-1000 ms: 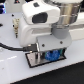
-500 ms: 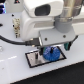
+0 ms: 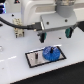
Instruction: Insert the blue gear onto the right peg, followed by the red gear
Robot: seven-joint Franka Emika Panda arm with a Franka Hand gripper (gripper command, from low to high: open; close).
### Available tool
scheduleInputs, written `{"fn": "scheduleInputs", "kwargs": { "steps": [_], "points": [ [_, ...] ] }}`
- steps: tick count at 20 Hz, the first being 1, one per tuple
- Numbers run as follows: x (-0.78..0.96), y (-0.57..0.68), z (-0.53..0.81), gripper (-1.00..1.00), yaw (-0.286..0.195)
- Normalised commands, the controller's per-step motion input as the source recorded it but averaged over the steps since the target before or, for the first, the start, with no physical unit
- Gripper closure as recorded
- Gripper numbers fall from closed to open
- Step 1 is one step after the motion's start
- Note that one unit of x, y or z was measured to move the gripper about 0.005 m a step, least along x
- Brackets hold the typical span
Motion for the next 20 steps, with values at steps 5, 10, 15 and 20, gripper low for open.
{"fn": "scheduleInputs", "kwargs": {
  "steps": [5,10,15,20],
  "points": [
    [-0.78,0.1,-0.01,-1.0,0.0],
    [-0.7,0.03,-0.1,-1.0,0.0],
    [-0.65,0.02,-0.14,-1.0,0.0],
    [-0.5,0.03,-0.23,-1.0,0.0]
  ]
}}
